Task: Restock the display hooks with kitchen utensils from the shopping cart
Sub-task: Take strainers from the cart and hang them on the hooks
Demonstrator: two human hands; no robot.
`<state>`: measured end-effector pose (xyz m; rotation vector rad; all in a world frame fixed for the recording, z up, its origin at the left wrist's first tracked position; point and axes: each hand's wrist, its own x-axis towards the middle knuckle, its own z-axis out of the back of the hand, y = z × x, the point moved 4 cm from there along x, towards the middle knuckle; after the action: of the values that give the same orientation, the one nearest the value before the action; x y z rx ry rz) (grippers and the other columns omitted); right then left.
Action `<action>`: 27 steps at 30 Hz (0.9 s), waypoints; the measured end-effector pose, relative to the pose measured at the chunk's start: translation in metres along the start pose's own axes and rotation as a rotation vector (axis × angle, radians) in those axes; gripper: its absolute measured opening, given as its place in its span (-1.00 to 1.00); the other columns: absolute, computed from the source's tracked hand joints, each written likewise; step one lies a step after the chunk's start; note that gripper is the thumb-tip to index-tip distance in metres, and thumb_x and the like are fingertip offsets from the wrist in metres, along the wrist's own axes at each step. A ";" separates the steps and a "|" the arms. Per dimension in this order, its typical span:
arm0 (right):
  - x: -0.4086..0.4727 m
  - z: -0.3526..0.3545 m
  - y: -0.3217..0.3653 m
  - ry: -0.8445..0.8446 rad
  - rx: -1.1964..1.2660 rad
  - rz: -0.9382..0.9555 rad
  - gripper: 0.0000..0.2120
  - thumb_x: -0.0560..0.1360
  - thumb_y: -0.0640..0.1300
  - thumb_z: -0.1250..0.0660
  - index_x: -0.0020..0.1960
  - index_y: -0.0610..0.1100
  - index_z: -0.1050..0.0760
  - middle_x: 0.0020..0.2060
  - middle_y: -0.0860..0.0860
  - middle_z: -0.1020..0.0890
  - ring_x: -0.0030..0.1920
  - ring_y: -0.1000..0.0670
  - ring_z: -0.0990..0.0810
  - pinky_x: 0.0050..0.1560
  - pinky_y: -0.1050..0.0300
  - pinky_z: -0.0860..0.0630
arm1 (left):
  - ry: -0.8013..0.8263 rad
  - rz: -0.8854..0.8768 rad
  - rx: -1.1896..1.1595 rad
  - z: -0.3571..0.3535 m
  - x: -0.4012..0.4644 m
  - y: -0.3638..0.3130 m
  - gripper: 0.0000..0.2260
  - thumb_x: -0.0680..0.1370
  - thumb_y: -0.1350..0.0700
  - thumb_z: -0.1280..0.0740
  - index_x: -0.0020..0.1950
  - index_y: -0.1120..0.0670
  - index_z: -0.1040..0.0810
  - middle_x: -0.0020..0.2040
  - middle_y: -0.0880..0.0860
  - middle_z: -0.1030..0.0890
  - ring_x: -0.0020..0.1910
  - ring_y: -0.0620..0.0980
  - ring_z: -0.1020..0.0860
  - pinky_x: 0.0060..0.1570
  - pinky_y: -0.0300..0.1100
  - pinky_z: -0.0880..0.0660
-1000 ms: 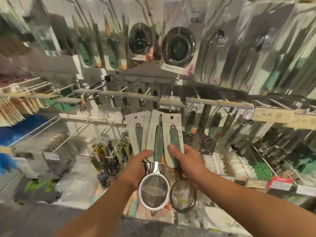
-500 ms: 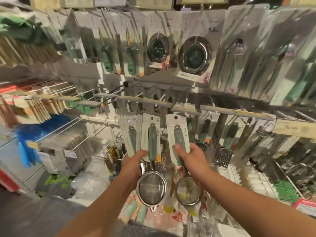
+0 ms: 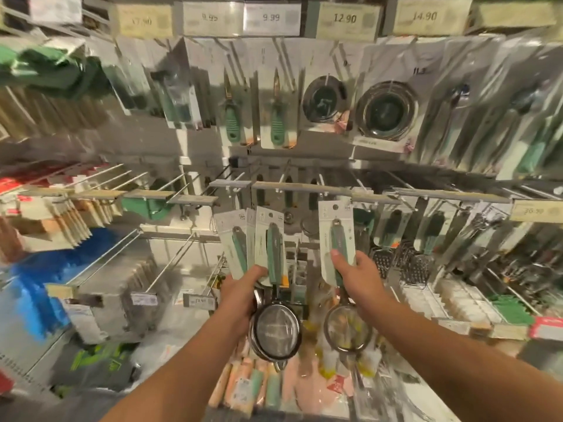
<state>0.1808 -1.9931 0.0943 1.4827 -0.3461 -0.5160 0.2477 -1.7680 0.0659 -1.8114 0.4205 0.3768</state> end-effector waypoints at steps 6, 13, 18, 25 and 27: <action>-0.017 -0.010 0.001 -0.043 0.028 0.010 -0.68 0.63 0.04 -0.38 0.29 -0.12 -0.51 -0.13 -0.09 -0.73 -0.42 0.01 -0.61 -0.50 0.17 -0.47 | 0.045 0.042 0.103 -0.001 -0.004 -0.014 0.03 0.14 -0.05 -0.62 0.56 0.09 -0.28 0.40 0.31 -0.47 0.19 0.36 -0.59 -0.27 0.08 -0.64; 0.001 -0.015 0.020 -0.054 -0.068 0.057 -0.68 0.64 0.06 -0.34 0.29 -0.10 -0.49 -0.07 0.11 -0.65 -0.18 0.12 -0.64 -0.43 0.33 -0.52 | 0.101 0.044 0.115 -0.013 -0.010 -0.016 -0.12 0.37 0.06 -0.57 0.58 0.04 -0.17 0.31 0.25 -0.47 0.13 0.32 -0.59 -0.01 0.26 -0.65; 0.010 -0.021 0.019 -0.068 -0.092 0.039 -0.72 0.63 0.06 -0.37 0.24 -0.04 -0.45 0.04 0.04 -0.64 -0.06 0.04 -0.65 -0.25 0.15 -0.57 | 0.083 0.034 0.111 -0.021 -0.006 -0.018 -0.01 0.33 0.05 -0.59 0.64 0.01 -0.10 0.37 0.22 -0.44 0.21 0.34 -0.56 0.11 0.31 -0.61; 0.015 -0.019 -0.001 -0.115 -0.097 0.006 -0.79 0.61 0.04 -0.40 0.13 0.05 -0.39 -0.06 0.14 -0.62 -0.08 0.05 -0.64 -0.02 -0.05 -0.64 | 0.087 0.032 0.065 -0.025 0.009 -0.013 -0.31 0.49 0.18 -0.51 0.51 0.03 -0.21 0.15 0.22 -0.52 0.03 0.28 -0.63 -0.03 0.22 -0.66; 0.021 -0.020 0.001 -0.109 -0.096 -0.006 -0.55 0.52 0.25 -0.43 0.18 -0.05 -0.43 0.02 0.05 -0.64 0.01 -0.05 -0.67 0.04 -0.16 -0.67 | 0.089 0.044 0.053 -0.027 0.010 -0.011 -0.28 0.43 0.16 -0.54 0.49 0.08 -0.25 0.17 0.23 -0.54 0.08 0.30 -0.62 -0.04 0.21 -0.66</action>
<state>0.2088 -1.9868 0.0925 1.3666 -0.3972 -0.6116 0.2631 -1.7925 0.0777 -1.7740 0.5280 0.3132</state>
